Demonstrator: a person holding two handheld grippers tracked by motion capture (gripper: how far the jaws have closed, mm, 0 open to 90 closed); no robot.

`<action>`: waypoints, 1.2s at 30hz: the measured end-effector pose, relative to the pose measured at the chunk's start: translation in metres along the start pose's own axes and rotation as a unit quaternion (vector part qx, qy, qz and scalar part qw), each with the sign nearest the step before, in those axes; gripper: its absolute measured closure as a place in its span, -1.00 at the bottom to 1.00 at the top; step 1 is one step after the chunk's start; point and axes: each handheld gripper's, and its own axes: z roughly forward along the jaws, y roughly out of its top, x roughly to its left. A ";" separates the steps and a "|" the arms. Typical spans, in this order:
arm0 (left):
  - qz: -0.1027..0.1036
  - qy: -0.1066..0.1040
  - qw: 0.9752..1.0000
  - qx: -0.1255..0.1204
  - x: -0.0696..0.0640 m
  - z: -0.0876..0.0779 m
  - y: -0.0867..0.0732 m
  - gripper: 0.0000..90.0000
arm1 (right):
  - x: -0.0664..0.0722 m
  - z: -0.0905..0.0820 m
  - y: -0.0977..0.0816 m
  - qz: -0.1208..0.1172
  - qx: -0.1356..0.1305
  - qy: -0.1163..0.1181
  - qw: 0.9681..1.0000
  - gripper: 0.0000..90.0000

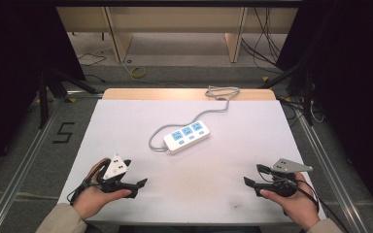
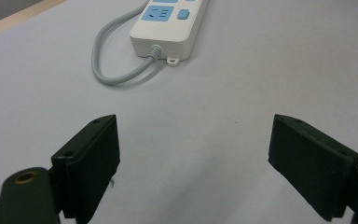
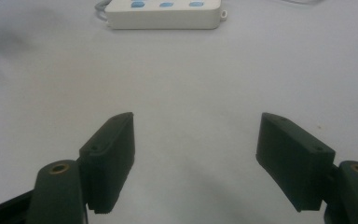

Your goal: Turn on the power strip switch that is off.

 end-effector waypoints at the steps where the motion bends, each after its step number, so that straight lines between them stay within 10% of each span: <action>1: 0.000 0.002 1.000 0.004 0.000 0.001 0.000 -0.64 | 0.000 0.000 0.000 0.000 0.001 -0.001 1.000 -0.37; 8: -0.005 0.001 1.000 0.003 0.000 0.000 -0.001 -0.53 | 0.001 0.000 0.000 0.001 0.001 -0.001 1.000 -0.37; 11: -0.016 0.030 0.999 0.009 0.002 -0.003 0.000 -0.14 | 0.001 0.000 0.000 -0.001 0.001 -0.001 1.000 -0.37; 13: -0.046 0.025 0.999 0.009 0.010 -0.007 0.001 0.64 | 0.001 0.000 0.001 -0.002 0.001 -0.001 1.000 -0.37; 16: -0.041 0.035 0.998 0.026 0.013 -0.009 0.002 0.99 | 0.001 0.000 0.001 -0.002 0.001 -0.001 1.000 -0.37; 36: -0.033 0.031 0.998 0.044 0.017 0.018 0.027 0.99 | 0.000 0.002 0.000 0.000 0.002 0.000 1.000 -0.37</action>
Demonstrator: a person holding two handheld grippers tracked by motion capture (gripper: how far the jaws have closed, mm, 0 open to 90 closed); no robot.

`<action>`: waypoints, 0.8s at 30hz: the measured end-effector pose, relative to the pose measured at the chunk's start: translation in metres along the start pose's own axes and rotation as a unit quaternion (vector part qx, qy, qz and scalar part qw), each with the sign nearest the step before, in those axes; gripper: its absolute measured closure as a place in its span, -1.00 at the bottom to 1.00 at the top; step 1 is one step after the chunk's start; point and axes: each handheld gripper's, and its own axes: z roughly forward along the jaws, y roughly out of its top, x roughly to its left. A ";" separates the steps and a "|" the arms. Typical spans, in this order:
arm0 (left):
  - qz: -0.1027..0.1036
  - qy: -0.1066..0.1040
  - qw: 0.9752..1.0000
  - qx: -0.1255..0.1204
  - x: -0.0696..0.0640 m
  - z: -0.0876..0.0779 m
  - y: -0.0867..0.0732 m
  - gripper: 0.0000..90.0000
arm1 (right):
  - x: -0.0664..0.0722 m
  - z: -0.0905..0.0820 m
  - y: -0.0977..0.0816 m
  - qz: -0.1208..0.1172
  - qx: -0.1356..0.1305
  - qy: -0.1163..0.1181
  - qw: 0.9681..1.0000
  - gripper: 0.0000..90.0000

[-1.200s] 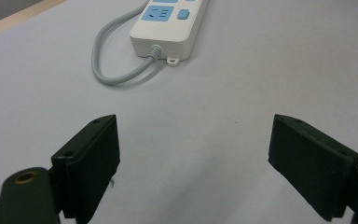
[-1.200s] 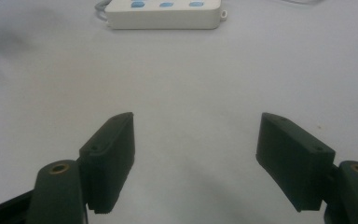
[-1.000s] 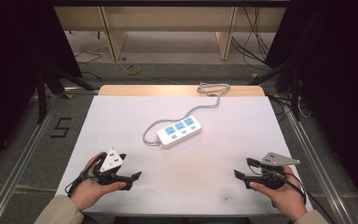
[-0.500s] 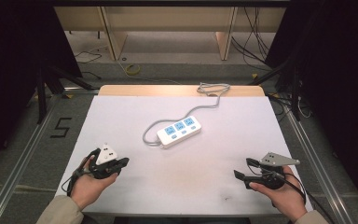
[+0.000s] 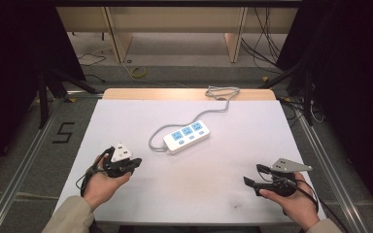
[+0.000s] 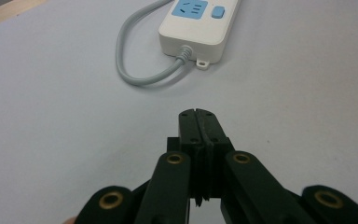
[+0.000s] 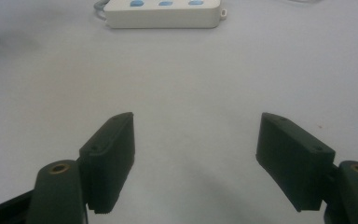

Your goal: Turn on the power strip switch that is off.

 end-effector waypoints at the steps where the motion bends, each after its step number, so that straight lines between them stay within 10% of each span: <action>1: 0.000 0.000 1.000 0.000 0.000 0.001 0.001 0.99 | 0.000 0.000 0.000 0.000 0.000 0.000 1.000 -0.37; 24: 0.000 -0.004 1.000 0.018 0.003 0.012 0.013 1.00 | 0.000 0.001 0.000 0.001 0.003 0.000 1.000 -0.36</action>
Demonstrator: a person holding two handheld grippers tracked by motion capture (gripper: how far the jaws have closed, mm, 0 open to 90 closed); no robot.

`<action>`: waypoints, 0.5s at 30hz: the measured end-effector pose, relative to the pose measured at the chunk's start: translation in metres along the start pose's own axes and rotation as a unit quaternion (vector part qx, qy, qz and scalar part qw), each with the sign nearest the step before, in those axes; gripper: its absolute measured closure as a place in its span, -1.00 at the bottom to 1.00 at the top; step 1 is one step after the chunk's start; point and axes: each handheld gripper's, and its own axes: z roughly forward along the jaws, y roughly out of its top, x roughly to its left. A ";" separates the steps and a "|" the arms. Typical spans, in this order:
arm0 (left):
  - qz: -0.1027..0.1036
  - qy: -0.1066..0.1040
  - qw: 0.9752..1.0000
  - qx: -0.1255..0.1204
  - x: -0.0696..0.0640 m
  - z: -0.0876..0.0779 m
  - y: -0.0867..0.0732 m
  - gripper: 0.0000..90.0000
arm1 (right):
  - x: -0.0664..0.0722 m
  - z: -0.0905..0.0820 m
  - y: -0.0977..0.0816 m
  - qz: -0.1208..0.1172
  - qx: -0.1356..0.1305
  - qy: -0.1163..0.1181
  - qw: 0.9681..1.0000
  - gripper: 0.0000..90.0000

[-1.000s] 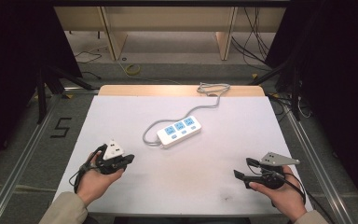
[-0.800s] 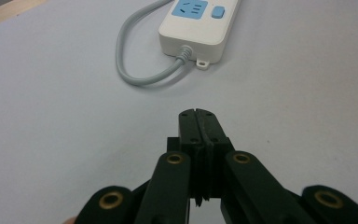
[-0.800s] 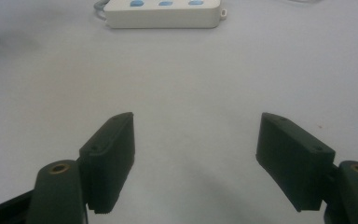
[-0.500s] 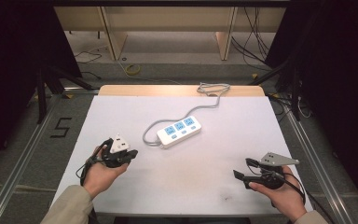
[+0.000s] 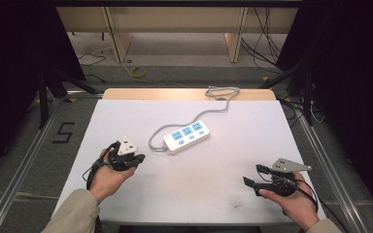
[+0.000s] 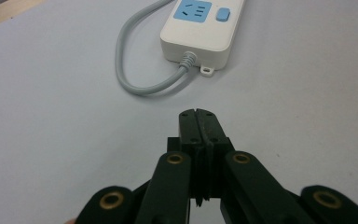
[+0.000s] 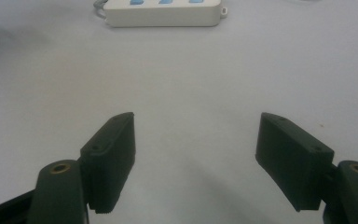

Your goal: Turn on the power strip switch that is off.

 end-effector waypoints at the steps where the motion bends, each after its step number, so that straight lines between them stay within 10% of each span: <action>1: 0.000 0.000 1.000 0.000 0.000 0.000 0.000 1.00 | 0.000 0.000 0.000 0.000 0.000 0.000 1.000 -0.36; 15: -0.003 -0.009 1.000 -0.002 0.000 0.008 0.012 1.00 | -0.001 0.000 0.000 0.002 0.002 -0.002 1.000 -0.36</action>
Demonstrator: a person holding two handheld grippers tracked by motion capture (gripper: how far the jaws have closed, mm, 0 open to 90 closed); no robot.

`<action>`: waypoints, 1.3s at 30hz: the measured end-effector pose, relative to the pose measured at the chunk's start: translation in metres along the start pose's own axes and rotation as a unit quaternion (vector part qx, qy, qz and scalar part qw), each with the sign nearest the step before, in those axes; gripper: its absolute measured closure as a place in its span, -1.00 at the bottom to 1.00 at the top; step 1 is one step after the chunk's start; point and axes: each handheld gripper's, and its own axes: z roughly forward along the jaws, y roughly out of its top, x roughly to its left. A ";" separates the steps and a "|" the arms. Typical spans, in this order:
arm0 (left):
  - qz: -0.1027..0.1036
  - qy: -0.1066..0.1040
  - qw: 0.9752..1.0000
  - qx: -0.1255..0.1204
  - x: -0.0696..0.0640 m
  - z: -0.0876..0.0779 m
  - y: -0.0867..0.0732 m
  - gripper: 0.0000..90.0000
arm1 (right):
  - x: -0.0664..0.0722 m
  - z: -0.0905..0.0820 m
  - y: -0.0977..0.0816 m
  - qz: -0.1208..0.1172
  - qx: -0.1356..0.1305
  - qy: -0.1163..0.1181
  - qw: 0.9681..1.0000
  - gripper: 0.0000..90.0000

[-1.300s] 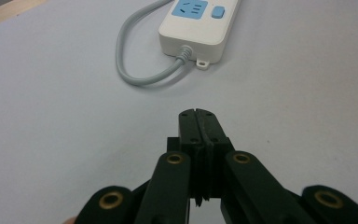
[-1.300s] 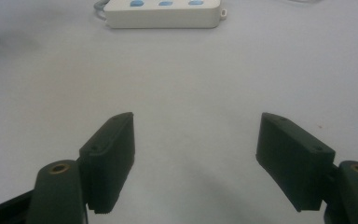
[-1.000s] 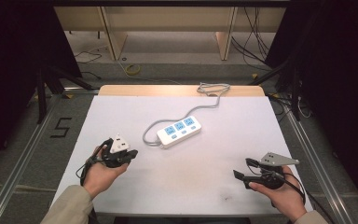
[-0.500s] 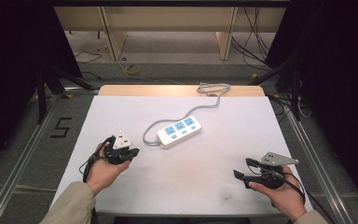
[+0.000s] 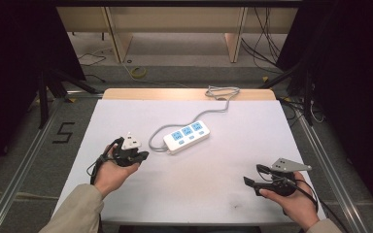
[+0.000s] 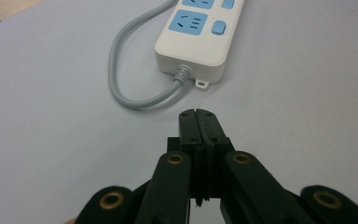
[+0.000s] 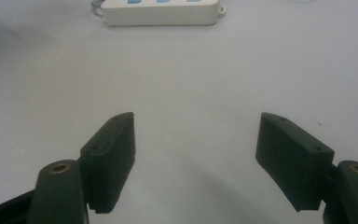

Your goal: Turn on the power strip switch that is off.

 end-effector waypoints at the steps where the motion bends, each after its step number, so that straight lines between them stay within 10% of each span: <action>1: 0.002 0.001 1.000 0.000 0.000 0.001 0.001 1.00 | 0.000 0.000 0.000 0.000 0.000 0.000 1.000 -0.36; 39: 0.018 -0.003 1.000 0.004 -0.008 0.019 0.026 1.00 | 0.000 0.000 0.000 0.001 -0.001 0.000 1.000 -0.36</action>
